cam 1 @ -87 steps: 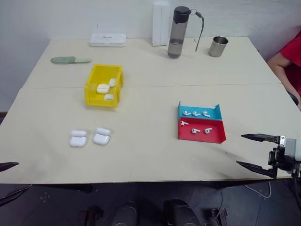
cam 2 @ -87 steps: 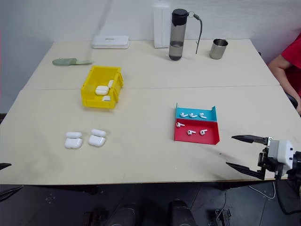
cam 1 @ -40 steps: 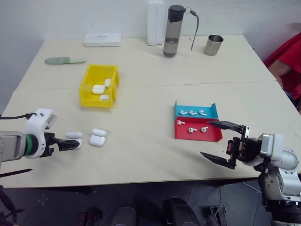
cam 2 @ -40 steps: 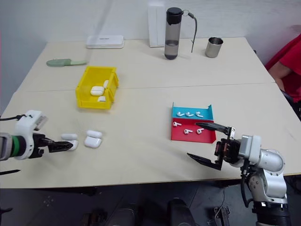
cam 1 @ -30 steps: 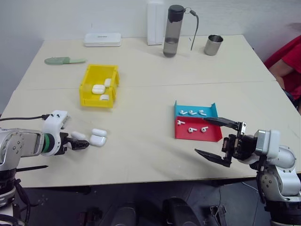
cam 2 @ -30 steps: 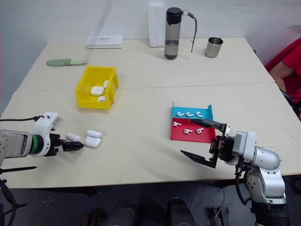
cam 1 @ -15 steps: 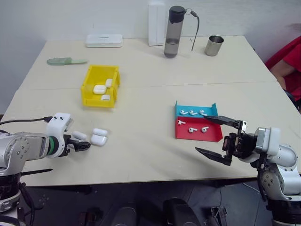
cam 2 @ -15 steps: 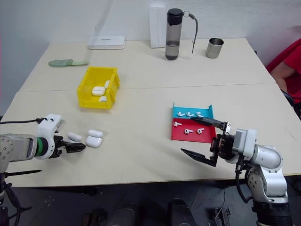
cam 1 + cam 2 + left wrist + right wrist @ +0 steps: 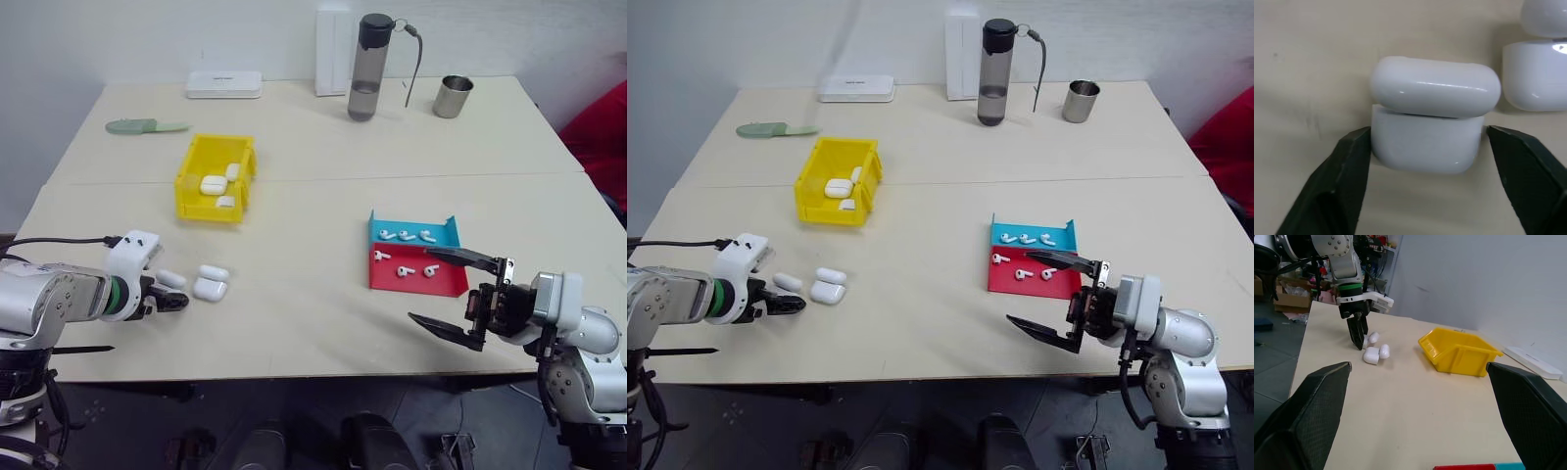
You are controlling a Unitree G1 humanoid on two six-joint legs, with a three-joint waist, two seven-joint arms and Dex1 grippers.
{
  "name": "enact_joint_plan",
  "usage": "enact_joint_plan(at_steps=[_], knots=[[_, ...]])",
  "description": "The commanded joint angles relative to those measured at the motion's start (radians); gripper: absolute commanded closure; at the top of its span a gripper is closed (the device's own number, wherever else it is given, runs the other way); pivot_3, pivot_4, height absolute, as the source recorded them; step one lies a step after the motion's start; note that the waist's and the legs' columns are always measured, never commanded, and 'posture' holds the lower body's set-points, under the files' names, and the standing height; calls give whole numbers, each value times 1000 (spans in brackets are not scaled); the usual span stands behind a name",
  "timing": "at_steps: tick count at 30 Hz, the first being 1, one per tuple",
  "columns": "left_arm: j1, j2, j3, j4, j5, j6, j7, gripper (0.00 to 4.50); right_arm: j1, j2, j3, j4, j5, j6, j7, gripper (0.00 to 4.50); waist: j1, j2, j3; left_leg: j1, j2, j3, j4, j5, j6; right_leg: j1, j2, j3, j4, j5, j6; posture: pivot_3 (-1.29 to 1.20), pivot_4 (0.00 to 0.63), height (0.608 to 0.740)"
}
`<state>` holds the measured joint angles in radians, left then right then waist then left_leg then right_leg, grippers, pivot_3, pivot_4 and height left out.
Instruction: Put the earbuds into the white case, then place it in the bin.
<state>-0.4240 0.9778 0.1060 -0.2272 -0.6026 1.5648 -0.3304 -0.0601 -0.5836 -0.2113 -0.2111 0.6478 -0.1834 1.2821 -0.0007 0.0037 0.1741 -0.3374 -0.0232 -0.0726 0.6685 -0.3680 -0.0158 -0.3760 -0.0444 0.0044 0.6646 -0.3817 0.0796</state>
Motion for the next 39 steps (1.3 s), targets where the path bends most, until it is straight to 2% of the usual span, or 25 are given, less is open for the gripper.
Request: enact_joint_plan(at_steps=[1, 6, 9, 10, 14, 16, 18, 19, 20, 22, 25, 30, 35, 39], knots=[[26, 36, -42, 9, 9, -15, -60, 1733, 7, -4, -36, 2, 12, -34, 8, 0, 0, 0, 0, 0, 0, 0, 0, 0, 0, 0, 0, 0, 0, 0, 0, 0, 150, 740], [121, 199, 13, 33, 16, -144, -213, 1732, 27, -8, -51, 17, 18, -59, 27, 0, -12, 0, 0, 0, 0, 0, -3, 0, 0, -1, 0, 0, -1, 0, 0, 0, 150, 740], [226, 267, 131, 63, 4, -283, -359, 1732, 33, -12, -60, 26, 17, -65, 37, 0, -22, 0, 0, 0, 1, 0, -4, 0, 0, -2, 0, 0, -2, 0, 0, 0, 150, 740], [284, 268, 211, 66, 5, -381, -443, 1732, 34, -16, -67, 36, 17, -68, 44, 0, -23, -1, 1, 0, 1, 0, -4, 0, 0, -1, 0, 0, -2, 0, 0, 0, 150, 740], [500, 197, 462, 52, 9, -805, -811, 1732, 31, -34, -97, 89, 16, -90, 71, 0, -23, -1, 1, -2, 0, 0, -3, 0, 0, -1, 0, -1, -5, 0, 0, 0, 150, 740], [547, 127, 523, 5, -42, -899, -912, 1732, 22, -51, -120, 128, 10, -104, 85, 0, -21, 0, 1, -2, 0, 0, -3, 0, 1, 0, -1, -1, -6, 0, 0, 0, 150, 740], [534, 17, 541, -87, -136, -972, -949, 1732, 21, -77, -145, 168, 8, -116, 104, 0, -11, 0, 1, -2, 0, 0, -3, -1, 1, 0, -1, -1, -7, 0, 0, 0, 150, 740], [503, -42, 528, -136, -210, -976, -943, 1732, 28, -90, -161, 187, 8, -123, 112, 0, -4, 0, 1, -3, 0, 0, -2, -1, 1, 1, -1, -1, -7, 0, 0, 0, 150, 740], [449, -113, 506, -172, -287, -951, -864, 1732, 39, -101, -179, 205, 6, -135, 120, 0, 2, 0, 1, -3, 0, 0, -1, -1, 1, 1, -1, -2, -7, 0, 0, 0, 150, 740], [399, -204, 451, -229, -356, -925, -781, 1732, 63, -115, -210, 228, 4, -152, 127, 0, 21, -2, 2, -4, 0, 0, 3, -1, 2, 2, -1, -2, -6, 0, 0, 0, 150, 740], [403, -325, 288, -301, -252, -1061, -804, 1732, 127, -119, -263, 227, 3, -165, 110, 0, 23, -1, 1, -5, 0, 0, 7, -2, 3, 2, 0, -1, -3, 1, 1, 0, 150, 740], [357, -508, 26, -203, -76, -1285, -843, 1732, 316, -107, -367, 187, -12, -198, 88, 0, 25, -1, 1, -6, 0, 1, 10, -3, 5, 2, 0, -1, -4, 1, 2, 0, 150, 740], [292, -580, -86, -92, -42, -1354, -878, 1732, 474, -94, -465, 194, -60, -219, 21, 0, 21, -1, 1, -5, 0, 2, 12, -3, 5, 5, 2, 1, -5, 1, 2, 0, 150, 740], [257, -636, -149, -3, -17, -1446, -926, 1732, 578, -107, -520, 233, -158, -210, -65, 0, 22, -1, 1, -1, 0, 3, 11, -3, 5, 8, 2, 1, -6, 1, 2, 0, 150, 740]])
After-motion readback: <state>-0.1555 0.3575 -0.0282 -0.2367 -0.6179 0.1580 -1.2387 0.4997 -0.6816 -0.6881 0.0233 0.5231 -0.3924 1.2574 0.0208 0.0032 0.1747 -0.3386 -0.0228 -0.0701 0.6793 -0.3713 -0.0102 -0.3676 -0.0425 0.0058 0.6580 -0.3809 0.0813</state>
